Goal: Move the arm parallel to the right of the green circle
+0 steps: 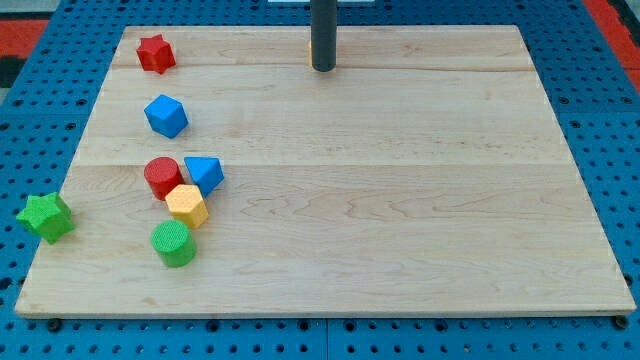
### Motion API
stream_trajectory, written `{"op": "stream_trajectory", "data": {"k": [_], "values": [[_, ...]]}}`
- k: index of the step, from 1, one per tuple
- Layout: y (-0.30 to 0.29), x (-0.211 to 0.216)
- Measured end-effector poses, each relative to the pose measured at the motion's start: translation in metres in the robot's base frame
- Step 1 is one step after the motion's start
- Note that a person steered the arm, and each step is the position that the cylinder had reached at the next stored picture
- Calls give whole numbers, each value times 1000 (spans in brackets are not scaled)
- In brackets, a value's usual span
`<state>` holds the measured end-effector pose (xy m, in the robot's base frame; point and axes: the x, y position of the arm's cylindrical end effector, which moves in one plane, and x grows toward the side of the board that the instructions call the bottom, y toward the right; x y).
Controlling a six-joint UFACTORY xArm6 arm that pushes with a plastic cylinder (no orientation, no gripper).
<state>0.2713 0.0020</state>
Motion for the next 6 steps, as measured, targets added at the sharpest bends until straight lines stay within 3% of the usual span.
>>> {"op": "stream_trajectory", "data": {"k": [4,6], "values": [[-70,0],[-67,134]]}}
